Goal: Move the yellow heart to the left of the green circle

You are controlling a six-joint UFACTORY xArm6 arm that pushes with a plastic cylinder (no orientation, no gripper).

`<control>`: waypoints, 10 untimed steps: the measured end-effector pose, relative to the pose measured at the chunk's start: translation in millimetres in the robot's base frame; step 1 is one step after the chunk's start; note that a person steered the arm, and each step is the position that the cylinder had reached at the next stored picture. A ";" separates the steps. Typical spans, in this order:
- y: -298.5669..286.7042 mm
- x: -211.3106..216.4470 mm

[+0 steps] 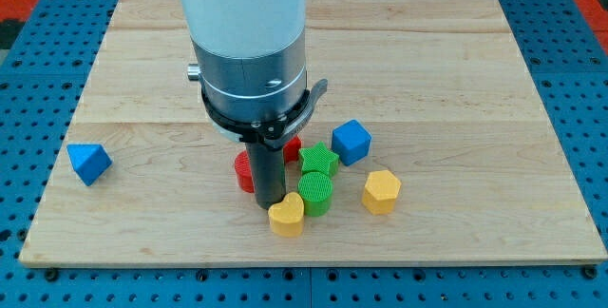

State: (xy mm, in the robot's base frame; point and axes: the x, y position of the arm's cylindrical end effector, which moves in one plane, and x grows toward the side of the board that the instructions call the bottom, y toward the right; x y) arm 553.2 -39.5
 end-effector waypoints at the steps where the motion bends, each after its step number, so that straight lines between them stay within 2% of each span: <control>1: 3.5 0.0; 3: 15.8 0.0; 4: -16.4 2.6; 5: -94.7 29.0; 6: -117.1 40.2; 8: 19.9 63.0; 9: 58.0 62.8; 10: 41.1 57.7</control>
State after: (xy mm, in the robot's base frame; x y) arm 610.9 1.7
